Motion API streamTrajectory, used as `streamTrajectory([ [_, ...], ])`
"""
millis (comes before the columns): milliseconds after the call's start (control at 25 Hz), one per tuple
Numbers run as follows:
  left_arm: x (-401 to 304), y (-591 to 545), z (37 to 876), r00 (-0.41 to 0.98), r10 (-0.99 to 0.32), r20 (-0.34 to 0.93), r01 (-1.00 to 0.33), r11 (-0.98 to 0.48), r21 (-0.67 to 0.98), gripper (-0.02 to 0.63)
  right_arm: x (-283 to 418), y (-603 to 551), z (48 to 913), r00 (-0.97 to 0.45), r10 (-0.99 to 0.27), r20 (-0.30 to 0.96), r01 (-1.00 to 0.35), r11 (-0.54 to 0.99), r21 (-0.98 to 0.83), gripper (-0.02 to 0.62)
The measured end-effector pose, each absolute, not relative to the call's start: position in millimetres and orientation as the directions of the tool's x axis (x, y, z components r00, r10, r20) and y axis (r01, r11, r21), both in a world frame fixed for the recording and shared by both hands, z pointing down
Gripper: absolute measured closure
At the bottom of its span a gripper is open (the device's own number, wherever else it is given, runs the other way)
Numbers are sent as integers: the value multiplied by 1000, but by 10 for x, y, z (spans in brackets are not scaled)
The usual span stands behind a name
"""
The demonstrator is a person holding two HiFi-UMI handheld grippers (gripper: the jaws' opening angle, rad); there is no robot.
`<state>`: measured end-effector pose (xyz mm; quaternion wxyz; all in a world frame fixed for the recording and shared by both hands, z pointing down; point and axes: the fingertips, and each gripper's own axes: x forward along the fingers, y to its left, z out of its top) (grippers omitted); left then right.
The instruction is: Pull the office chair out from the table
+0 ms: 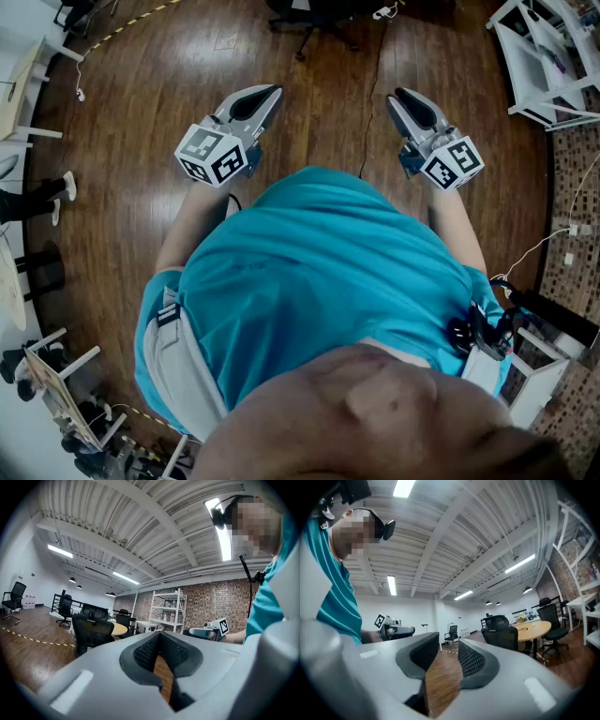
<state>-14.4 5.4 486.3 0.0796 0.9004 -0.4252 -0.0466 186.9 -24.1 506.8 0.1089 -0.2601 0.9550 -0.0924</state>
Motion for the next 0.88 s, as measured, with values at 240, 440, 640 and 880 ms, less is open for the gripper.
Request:
streamTrajectory([
  [240,274,-6,4882,618,-787,-4,-772,-607,191,606,2202,-367,5088,-855,-508,-109,-476,850,-227,472],
  [440,507,-68,5025,597,-802,19,-788,-583,197,606,2367,-556,5159,-875,-475,-90,-444,864,-237,472],
  [640,367,-194,5227,572,-819,40,-806,-552,215,606,2179,-752,5345,-899,-430,-87,-397,881,-257,472],
  [880,-452,-608,5235,572,-820,13,-794,-549,262,606,1420,-1153,5242,-902,-427,-60,-402,883,-241,472],
])
